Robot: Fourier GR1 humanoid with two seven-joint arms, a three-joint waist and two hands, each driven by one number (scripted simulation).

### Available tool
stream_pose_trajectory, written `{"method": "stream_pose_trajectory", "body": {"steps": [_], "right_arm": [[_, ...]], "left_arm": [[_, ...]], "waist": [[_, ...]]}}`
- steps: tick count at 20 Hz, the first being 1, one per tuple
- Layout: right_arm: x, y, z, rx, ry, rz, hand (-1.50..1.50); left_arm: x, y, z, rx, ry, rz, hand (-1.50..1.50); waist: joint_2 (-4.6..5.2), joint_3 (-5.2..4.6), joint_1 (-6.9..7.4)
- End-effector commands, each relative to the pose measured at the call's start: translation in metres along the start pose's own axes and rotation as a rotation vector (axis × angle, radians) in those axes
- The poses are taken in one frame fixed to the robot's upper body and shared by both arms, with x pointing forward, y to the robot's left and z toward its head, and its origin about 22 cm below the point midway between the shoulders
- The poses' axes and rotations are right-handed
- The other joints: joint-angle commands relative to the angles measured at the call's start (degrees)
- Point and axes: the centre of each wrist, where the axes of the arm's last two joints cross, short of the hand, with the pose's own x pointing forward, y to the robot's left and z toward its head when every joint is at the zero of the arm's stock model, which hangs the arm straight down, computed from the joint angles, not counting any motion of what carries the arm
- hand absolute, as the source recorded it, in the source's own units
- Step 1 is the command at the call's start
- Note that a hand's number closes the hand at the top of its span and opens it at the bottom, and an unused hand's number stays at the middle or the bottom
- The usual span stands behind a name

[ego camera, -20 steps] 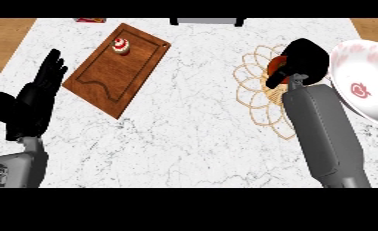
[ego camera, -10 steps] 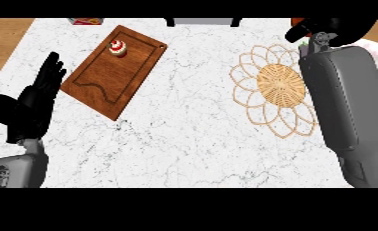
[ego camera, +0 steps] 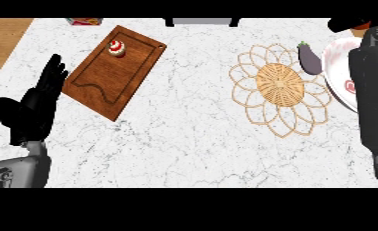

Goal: Pick the tomato from the placemat and place it in the bowl

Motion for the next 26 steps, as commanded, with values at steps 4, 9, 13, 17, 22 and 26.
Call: {"method": "stream_pose_trajectory", "body": {"steps": [4,9,13,17,22,26], "right_arm": [[-0.062,0.007,-0.053,-0.009,0.043,-0.077,1.50],[-0.120,0.046,-0.074,0.004,0.057,-0.064,1.50],[-0.145,0.059,-0.089,0.011,0.041,-0.060,1.50],[-0.173,0.072,-0.092,0.184,0.194,0.203,1.50],[-0.210,0.068,-0.105,0.253,0.305,0.004,-1.50],[-0.222,0.070,-0.104,0.331,0.182,-0.074,-1.50]], "left_arm": [[0.000,-0.007,0.004,-0.006,-0.011,0.007,0.00],[0.001,-0.001,0.014,-0.014,0.001,-0.002,0.00],[0.022,-0.002,-0.007,-0.008,-0.016,-0.007,0.00],[0.003,-0.004,0.001,-0.017,-0.023,0.001,0.00],[0.008,-0.006,0.005,-0.018,-0.010,0.005,0.00],[0.010,0.001,-0.007,-0.005,-0.007,-0.005,0.00]], "waist": [[0.07,0.02,0.20],[0.25,0.06,0.82],[0.44,0.09,0.91],[0.77,-0.04,1.33],[0.56,0.14,1.46],[0.50,0.13,0.96]]}}
